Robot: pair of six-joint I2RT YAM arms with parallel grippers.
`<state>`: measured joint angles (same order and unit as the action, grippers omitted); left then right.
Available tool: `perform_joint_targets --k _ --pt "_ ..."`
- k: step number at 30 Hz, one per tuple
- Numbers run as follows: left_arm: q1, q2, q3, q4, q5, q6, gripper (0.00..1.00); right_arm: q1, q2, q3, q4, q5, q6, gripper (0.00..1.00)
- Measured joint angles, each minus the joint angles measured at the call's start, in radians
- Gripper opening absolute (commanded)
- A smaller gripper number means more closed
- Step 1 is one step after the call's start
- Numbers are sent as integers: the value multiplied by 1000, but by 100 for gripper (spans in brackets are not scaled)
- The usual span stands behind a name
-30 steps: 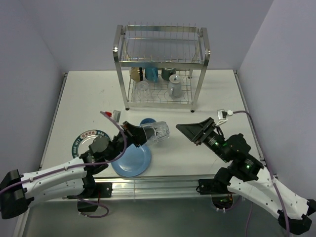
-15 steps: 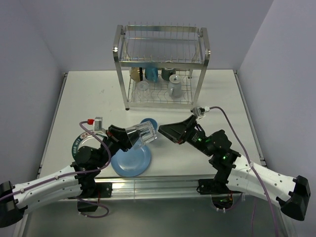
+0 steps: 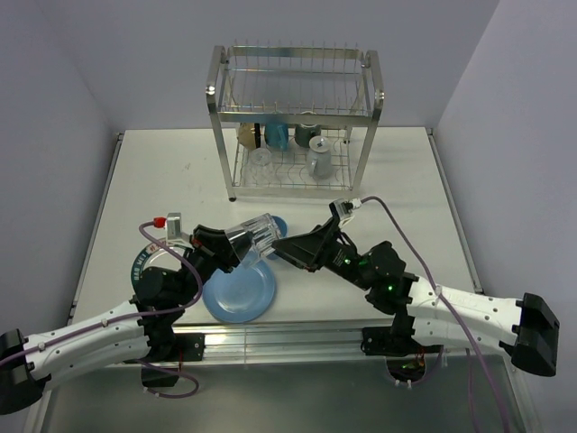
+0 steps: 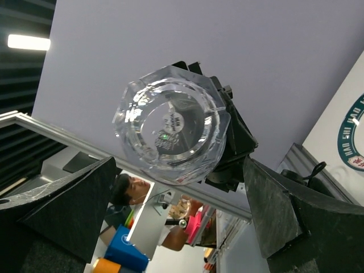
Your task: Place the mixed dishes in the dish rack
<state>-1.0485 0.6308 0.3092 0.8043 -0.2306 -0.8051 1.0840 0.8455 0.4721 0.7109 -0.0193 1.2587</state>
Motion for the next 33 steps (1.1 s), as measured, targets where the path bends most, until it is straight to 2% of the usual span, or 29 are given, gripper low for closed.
perform_joint_targets --k 6,14,19,22,23,24,25,26,27,28,29,31,33 --pt "0 3 5 19 0 16 0 35 58 27 59 43 -23 100" --pt "1 -5 5 82 -4 31 0 59 196 152 121 76 -26 99" --pt "6 -27 -2 91 -28 51 0 78 240 180 141 110 -27 91" --pt "6 -41 -2 82 -26 60 0 84 243 190 126 115 -38 71" --pt "6 -47 -2 72 -26 61 0 84 244 190 124 117 -50 49" --pt "6 -51 -2 63 -31 63 0 85 244 190 119 126 -64 37" --pt "7 -54 -2 49 -37 63 4 85 243 191 114 132 -72 20" --pt "8 -58 0 34 -41 61 14 85 243 191 107 136 -74 0" --pt "9 -60 3 18 -43 59 29 85 241 191 99 142 -74 0" --pt "9 -63 11 -6 -46 58 66 85 236 192 87 148 -77 0" --pt "8 -64 24 -52 -47 59 79 85 231 192 75 158 -89 0" --pt "6 -67 43 -138 -67 44 97 87 216 192 41 183 -109 0" --pt "9 -86 60 -261 -122 16 99 87 193 193 7 213 -148 0"
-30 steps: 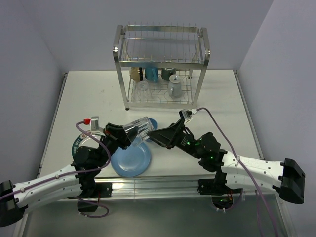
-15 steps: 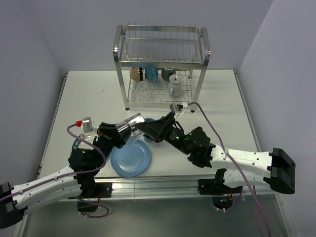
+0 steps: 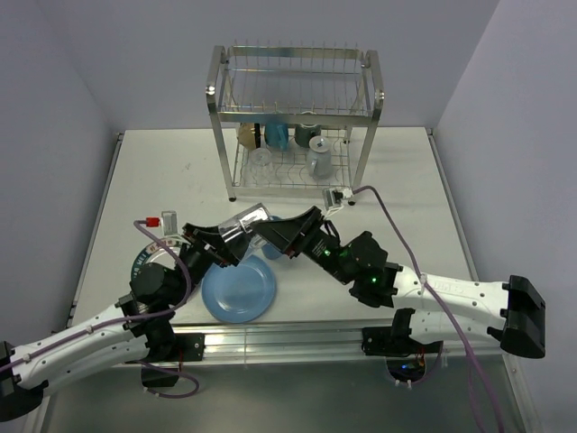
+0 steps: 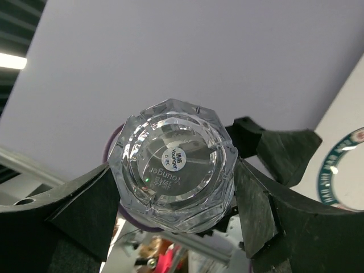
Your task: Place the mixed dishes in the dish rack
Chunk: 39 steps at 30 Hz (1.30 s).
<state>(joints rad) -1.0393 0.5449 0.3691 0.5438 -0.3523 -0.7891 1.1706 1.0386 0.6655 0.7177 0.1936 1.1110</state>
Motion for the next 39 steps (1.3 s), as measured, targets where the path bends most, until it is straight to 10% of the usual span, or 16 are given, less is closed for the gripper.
perform_joint_targets --k 15,39 --pt "-3 -166 153 -885 -455 -389 95 -335 79 -53 -68 -10 -64 0" --pt "-3 -40 154 -896 -452 -286 92 -600 695 352 -5 -89 -218 0"
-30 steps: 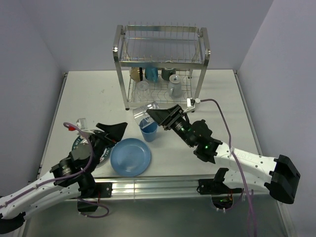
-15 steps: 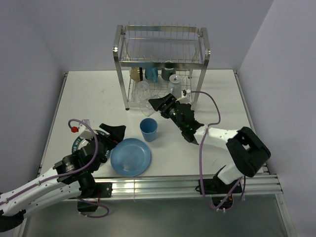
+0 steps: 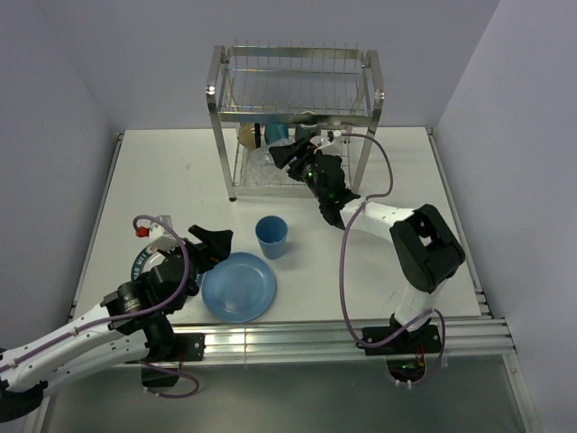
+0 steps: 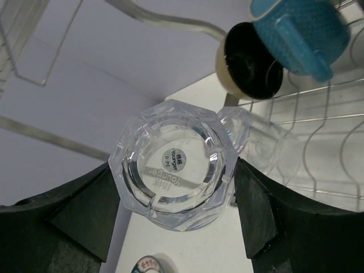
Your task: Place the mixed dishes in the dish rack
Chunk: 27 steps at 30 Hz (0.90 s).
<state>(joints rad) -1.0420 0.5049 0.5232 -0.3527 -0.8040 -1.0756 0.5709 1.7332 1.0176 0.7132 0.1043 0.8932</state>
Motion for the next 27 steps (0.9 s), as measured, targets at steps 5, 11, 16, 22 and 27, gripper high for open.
perform_joint_targets --k 5,11,16,22,27 --pt "0 67 11 31 22 45 92 -27 48 25 -41 24 -46 0" --pt "0 155 14 70 53 82 92 -45 63 26 -88 60 -100 0" --pt "10 200 14 106 77 96 93 -60 64 26 -94 63 -134 0" --pt "37 239 14 125 111 95 93 -71 76 53 -134 87 -174 0" --pt "52 275 17 129 138 92 93 -76 124 126 -173 124 -225 0"
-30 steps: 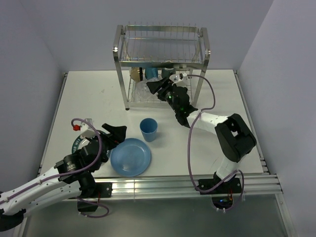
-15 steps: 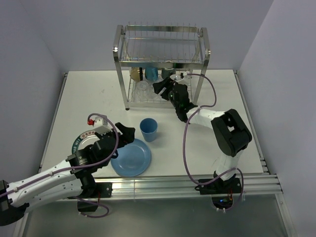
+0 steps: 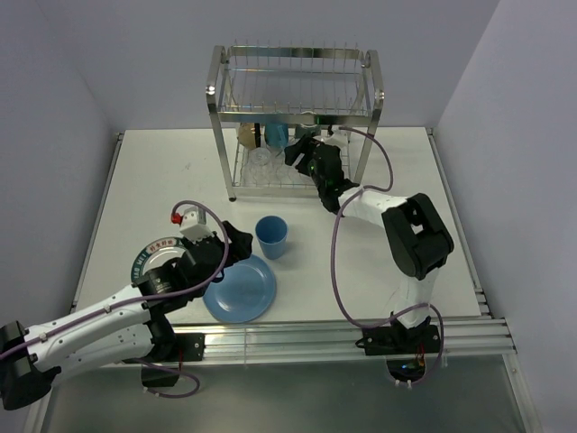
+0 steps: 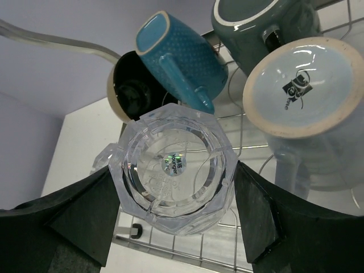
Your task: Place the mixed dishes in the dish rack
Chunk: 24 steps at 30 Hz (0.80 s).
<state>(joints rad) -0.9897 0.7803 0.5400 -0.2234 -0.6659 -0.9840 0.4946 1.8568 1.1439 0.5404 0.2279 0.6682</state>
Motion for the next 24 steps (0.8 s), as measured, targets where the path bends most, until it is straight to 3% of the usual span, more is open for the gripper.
perform_joint_targets --k 8,17,24 --pt "23 97 49 5 56 -2 92 0 70 119 -79 46 -99 0" --pt "82 180 63 47 140 -8 91 5 161 264 -204 61 -183 16" --pt "148 271 84 71 230 -9 89 21 192 301 -286 59 -238 58"
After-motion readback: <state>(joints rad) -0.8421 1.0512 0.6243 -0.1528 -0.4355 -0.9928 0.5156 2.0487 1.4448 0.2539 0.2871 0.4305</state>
